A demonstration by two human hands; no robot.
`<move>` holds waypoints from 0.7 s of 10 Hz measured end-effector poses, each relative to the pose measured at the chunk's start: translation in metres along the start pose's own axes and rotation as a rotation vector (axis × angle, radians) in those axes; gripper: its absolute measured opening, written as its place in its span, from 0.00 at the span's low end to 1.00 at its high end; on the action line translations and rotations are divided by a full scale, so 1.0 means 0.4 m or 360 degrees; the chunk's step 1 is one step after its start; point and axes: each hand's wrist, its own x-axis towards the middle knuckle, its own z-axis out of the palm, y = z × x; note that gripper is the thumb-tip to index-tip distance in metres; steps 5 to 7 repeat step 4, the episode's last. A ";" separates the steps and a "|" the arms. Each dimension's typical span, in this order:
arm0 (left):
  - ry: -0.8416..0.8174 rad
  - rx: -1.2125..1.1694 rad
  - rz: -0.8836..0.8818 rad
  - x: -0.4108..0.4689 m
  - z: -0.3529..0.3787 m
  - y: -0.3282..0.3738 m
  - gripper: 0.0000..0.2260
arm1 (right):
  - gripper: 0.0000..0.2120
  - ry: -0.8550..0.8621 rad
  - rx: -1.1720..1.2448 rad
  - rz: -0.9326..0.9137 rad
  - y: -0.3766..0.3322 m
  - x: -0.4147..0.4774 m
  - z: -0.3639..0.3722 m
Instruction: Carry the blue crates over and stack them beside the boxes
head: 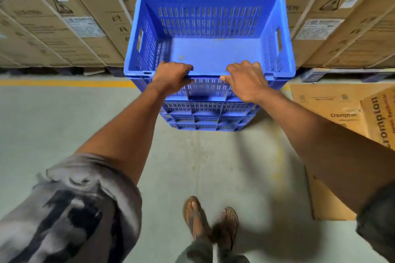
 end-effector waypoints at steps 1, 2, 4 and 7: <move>-0.0109 0.0002 -0.0106 -0.017 -0.009 0.024 0.25 | 0.24 -0.0138 0.0104 0.0063 0.002 -0.006 -0.013; 0.0041 -0.0090 -0.0204 -0.138 -0.037 0.081 0.40 | 0.26 -0.0082 0.0226 0.0181 -0.021 -0.081 -0.030; 0.0176 -0.0692 -0.0456 -0.438 -0.073 0.150 0.34 | 0.20 0.0562 0.0865 0.0412 -0.166 -0.313 -0.111; 0.0176 -0.0692 -0.0456 -0.438 -0.073 0.150 0.34 | 0.20 0.0562 0.0865 0.0412 -0.166 -0.313 -0.111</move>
